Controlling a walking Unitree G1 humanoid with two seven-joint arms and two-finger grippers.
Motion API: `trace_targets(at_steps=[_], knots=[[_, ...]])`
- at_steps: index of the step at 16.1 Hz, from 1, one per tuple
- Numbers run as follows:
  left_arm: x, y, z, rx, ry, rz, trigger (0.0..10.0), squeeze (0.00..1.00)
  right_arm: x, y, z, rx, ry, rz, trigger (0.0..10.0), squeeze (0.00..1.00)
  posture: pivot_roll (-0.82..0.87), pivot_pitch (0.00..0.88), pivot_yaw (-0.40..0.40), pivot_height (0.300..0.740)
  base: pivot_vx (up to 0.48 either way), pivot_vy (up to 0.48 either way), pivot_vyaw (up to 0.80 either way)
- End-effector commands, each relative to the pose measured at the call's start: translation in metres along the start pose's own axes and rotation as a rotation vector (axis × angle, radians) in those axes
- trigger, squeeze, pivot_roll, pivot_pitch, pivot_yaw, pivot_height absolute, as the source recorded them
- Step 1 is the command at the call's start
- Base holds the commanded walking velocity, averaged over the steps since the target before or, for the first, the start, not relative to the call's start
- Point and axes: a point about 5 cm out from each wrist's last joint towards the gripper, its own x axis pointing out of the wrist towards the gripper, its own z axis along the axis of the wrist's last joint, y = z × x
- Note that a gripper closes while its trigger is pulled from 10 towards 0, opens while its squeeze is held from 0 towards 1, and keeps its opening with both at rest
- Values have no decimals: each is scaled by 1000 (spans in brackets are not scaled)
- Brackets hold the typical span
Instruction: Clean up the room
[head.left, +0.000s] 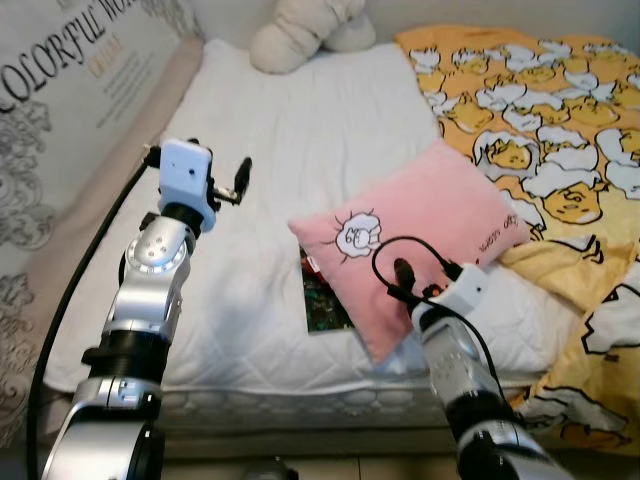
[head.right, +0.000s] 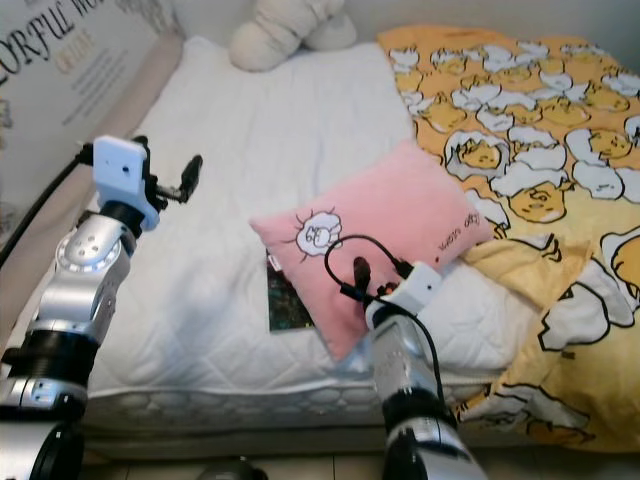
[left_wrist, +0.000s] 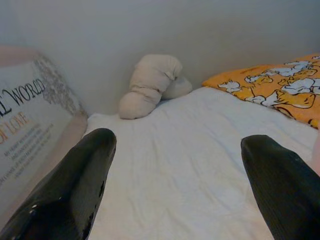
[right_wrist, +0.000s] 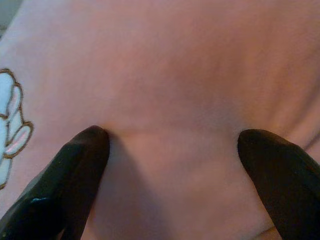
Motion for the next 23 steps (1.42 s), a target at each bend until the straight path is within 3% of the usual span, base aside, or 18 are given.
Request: trace_targets(at_steps=[1, 2, 3, 4, 5, 7, 8, 9, 11, 12, 13, 14, 17, 18, 20, 23], knots=[[-2, 0, 3, 21, -12, -12, 10000, 0, 0, -2, -4, -20, 23, -27, 10000, 0, 189, 0, 40, 740, 0, 0, 0], [-10, -3, 0, 32, -12, -20, 10000, 0, 2, 5, 14, -162, -67, -14, 10000, 0, 188, 0, 22, 740, 0, 0, 0], [-11, -4, -1, 29, -10, -19, 10000, 0, -1, 7, 22, -212, -118, -3, 10000, 0, 184, 0, 18, 740, 0, 0, 0], [-13, -6, -4, 15, 1, -15, 10000, 0, -10, 16, 34, -327, -224, 54, 10000, 0, 160, 0, 13, 740, 0, 0, 0], [-17, -12, -8, -4, 15, -17, 10000, 0, -25, 16, 32, -373, -259, 77, 10000, 0, 152, 0, 10, 740, 0, 0, 0], [-18, -18, -10, -17, 22, -32, 10000, 0, -33, 8, 19, -353, -209, 52, 10000, 0, 144, 0, 0, 740, 0, 0, 0], [-19, -22, -11, -27, 24, -40, 10000, 0, -37, 2, 7, -289, -146, 24, 10000, 0, 138, 0, 0, 740, 0, 0, 0], [-20, -25, -11, -31, 24, -43, 10000, 0, -37, -3, -7, -207, -75, -9, 10000, 0, 135, 0, 3, 740, 0, 0, 0], [-19, -25, -11, -33, 27, -40, 10000, 0, -26, -8, -24, -198, 7, -20, 10000, 0, 144, 0, 15, 740, 0, 0, 0], [-18, -24, -11, -28, 26, -39, 10000, 0, -20, -4, -24, -198, 32, -14, 10000, 0, 156, 0, 12, 740, 0, 0, 0], [-16, -22, -7, -6, 17, -44, 10000, 0, -5, 12, -22, -208, 84, 21, 10000, 0, 167, 0, 11, 740, 0, 0, 0], [-16, -21, -6, 0, 14, -42, 10000, 0, 0, 19, -25, -193, 142, 32, 10000, 0, 171, 0, 10, 740, 0, 0, 0], [-14, -21, -4, 6, 4, -33, 10000, 0, 7, 24, -26, -159, 226, 8, 10000, 0, 185, 0, -2, 740, 0, 0, 0], [-15, -22, -3, 11, -1, -35, 10000, 0, 9, 27, -22, -203, 230, 15, 0, 0, 186, 0, -6, 740, 0, 0, 0], [-14, -24, -4, 14, -4, -38, 10000, 0, 12, 23, -14, -274, 219, 14, 0, 0, 173, 0, -14, 740, 0, 0, 0], [-12, -26, -4, 8, -6, -39, 10000, 0, 10, 5, -11, -291, 226, -13, 0, 0, 156, 0, -13, 740, 0, 0, 0]])
